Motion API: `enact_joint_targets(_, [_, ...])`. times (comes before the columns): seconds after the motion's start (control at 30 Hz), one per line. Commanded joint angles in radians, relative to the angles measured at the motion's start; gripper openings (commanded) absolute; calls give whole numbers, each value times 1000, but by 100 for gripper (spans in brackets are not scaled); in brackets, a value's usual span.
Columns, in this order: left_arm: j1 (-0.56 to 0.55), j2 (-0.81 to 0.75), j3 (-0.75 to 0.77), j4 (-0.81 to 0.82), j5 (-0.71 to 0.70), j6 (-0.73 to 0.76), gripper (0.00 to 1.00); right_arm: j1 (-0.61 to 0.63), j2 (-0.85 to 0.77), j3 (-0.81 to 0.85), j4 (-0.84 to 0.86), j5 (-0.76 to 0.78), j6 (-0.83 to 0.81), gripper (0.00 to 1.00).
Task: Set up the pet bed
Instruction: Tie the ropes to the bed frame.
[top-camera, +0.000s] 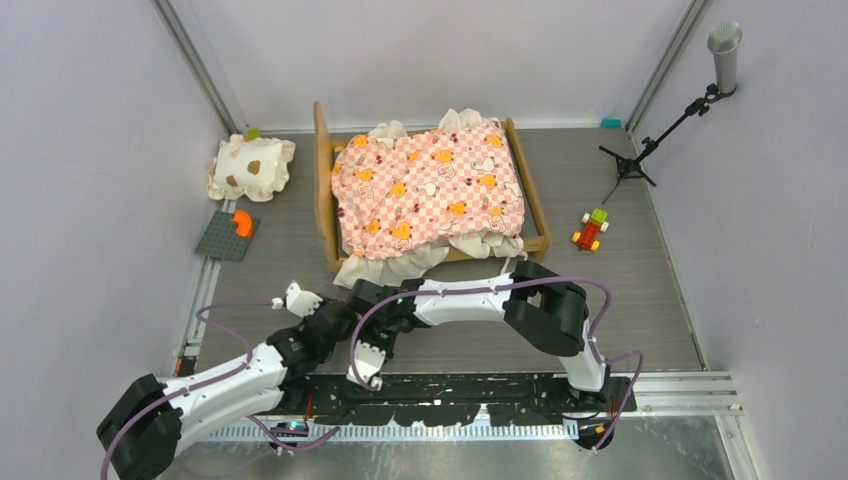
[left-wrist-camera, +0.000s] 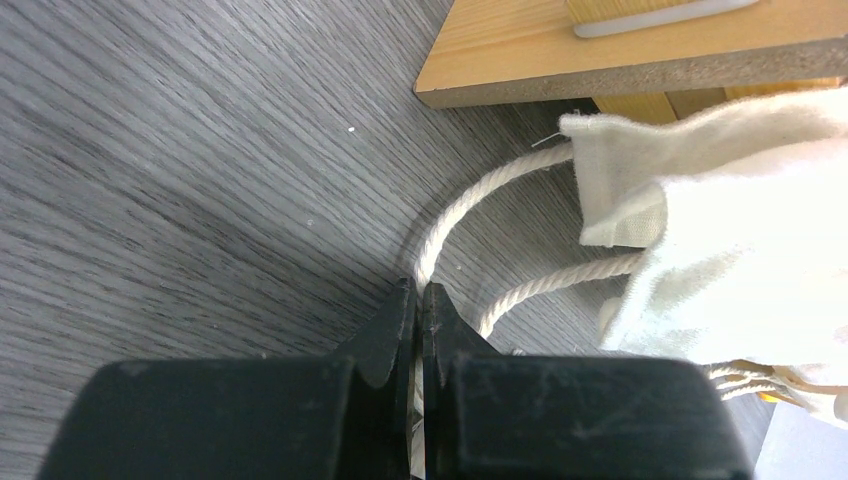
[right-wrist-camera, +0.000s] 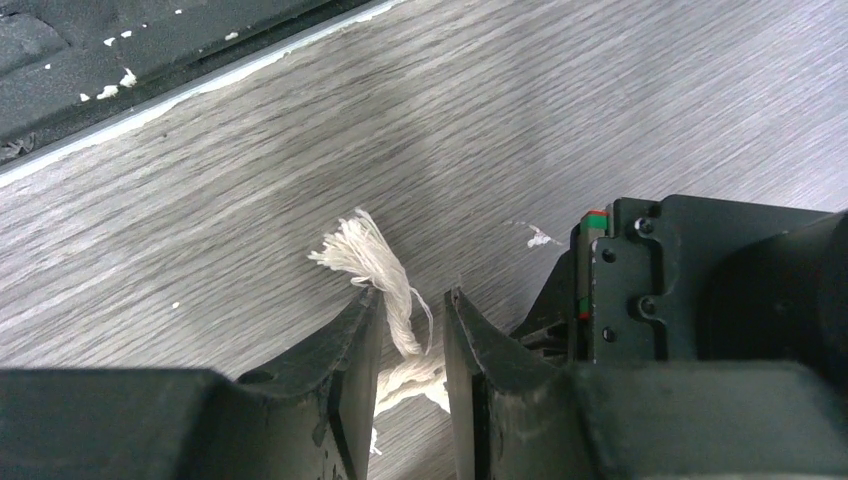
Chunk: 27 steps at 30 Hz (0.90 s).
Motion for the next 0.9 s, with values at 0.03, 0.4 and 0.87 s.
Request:
enact_joint_targets(0.03, [0,-3,-36,-88,6,1,0,-1,26,-72,-33,-26,53,35])
enact_joint_targets(0.4, [0,-16,-36,-104,4,-1,0,-12,38,-74,-65,-28,73,10])
enact_joint_targets(0.87, [0,-45,-25,-128,5,-3,0,-25,-58,-159,58,-67,208,1])
